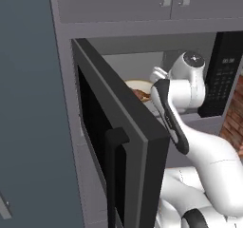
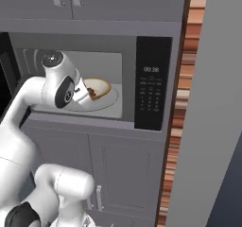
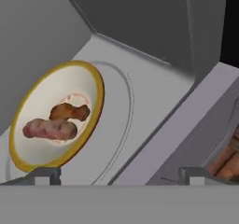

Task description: The microwave is finished heating the chicken drumstick and potato. Take the bowl containing the food and place it on the dining counter.

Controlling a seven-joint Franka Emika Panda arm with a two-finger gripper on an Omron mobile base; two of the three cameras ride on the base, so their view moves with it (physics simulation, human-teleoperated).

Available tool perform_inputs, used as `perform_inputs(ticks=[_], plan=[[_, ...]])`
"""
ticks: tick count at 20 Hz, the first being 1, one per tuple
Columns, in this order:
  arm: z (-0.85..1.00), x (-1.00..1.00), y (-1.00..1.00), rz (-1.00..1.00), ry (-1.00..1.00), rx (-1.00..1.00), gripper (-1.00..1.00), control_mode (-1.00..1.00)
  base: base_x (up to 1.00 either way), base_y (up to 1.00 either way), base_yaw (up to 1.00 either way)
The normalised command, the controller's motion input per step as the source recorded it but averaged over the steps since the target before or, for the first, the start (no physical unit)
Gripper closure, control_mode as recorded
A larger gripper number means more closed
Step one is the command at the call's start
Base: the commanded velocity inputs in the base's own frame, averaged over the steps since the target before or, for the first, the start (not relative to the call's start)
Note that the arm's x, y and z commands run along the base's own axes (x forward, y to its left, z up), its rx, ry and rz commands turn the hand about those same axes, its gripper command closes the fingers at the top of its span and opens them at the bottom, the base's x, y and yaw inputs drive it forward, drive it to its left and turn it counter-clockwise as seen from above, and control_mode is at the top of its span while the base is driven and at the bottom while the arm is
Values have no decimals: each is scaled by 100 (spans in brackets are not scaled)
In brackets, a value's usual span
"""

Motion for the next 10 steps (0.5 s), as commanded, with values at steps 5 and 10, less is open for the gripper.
perform_inputs(ticks=[5, 10], plan=[[-9, 67, -19, -7, 11, 7, -100, -100, 0, 0, 0], [-13, 67, -46, 0, 30, 12, -100, -100, 0, 0, 0]])
